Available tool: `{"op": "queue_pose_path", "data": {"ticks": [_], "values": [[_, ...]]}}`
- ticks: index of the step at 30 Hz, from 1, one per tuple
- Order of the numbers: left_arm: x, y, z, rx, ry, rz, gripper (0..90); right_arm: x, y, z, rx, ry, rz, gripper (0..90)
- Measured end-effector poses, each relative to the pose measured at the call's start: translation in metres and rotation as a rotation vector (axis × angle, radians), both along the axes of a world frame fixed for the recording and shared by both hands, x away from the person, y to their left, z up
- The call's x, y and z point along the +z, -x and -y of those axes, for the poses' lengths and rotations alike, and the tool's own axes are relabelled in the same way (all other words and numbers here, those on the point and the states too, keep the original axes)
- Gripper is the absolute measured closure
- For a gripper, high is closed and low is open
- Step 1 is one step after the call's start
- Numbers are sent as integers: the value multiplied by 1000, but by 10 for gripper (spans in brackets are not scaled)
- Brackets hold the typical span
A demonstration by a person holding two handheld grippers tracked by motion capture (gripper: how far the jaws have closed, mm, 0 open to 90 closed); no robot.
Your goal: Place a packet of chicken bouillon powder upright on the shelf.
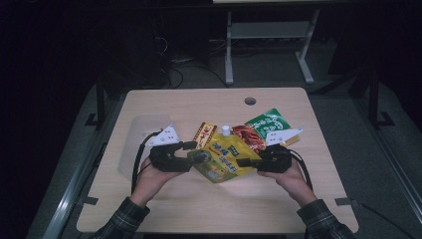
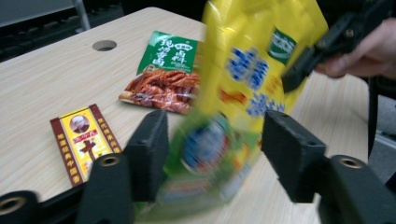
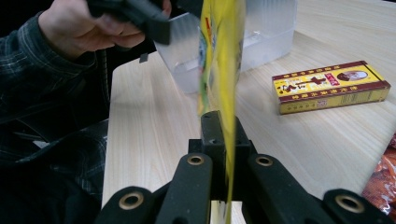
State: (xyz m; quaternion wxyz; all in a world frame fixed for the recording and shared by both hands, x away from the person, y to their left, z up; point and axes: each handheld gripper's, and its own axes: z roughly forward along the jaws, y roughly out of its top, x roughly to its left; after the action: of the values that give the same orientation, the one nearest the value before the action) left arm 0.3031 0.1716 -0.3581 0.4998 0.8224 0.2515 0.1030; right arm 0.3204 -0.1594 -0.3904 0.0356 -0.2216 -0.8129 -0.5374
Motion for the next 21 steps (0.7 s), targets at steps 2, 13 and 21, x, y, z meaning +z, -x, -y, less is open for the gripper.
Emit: {"op": "queue_pose_path", "data": {"ticks": [2, 13, 21], "values": [[-2, 5, -1, -3, -7, 2, 341, 2, -1, -1, -1, 2, 8, 900], [-35, 34, 0, -75, -66, -58, 228, 17, -10, -7, -1, 29, 13, 900], [-61, 52, 3, -114, -97, -84, 204, 25, -18, -17, 6, 35, 21, 900]]}}
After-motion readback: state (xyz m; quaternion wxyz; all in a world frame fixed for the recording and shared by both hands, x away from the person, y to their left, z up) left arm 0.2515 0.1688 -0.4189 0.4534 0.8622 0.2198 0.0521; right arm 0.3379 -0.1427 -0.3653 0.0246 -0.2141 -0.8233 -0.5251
